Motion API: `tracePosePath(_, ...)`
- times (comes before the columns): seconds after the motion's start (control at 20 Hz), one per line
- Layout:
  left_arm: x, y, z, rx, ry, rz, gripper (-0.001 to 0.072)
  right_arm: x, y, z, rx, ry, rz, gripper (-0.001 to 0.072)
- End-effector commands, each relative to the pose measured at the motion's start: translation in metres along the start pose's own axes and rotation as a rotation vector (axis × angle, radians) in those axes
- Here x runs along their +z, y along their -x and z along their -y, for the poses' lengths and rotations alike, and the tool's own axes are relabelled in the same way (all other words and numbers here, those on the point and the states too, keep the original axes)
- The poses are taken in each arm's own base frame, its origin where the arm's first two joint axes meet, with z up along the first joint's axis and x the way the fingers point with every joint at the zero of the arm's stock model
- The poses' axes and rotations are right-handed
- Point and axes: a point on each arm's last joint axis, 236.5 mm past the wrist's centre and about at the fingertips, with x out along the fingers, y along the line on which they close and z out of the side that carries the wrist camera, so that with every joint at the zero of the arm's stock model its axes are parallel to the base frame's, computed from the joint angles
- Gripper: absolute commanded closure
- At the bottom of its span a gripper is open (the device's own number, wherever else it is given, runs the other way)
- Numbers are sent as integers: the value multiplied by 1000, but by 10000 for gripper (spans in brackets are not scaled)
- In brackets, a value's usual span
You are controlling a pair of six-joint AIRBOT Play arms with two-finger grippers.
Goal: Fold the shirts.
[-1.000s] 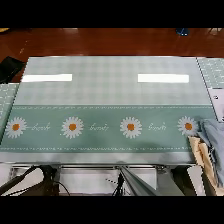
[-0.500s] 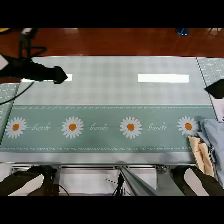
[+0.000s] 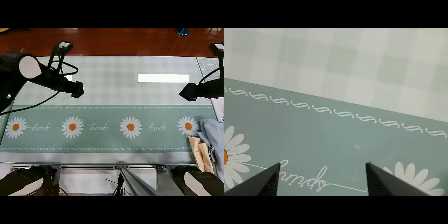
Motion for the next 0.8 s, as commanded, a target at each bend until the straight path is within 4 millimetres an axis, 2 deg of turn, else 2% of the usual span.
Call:
tracePosePath(0.0, -4, -1, 2, 7, -2, -21, -10, 0, -2, -2, -3, 4, -8, 111)
tracePosePath(0.75, -4, -2, 2, 6, -2, -21, -10, 3, -2, -2, -6, 4, 7, 111)
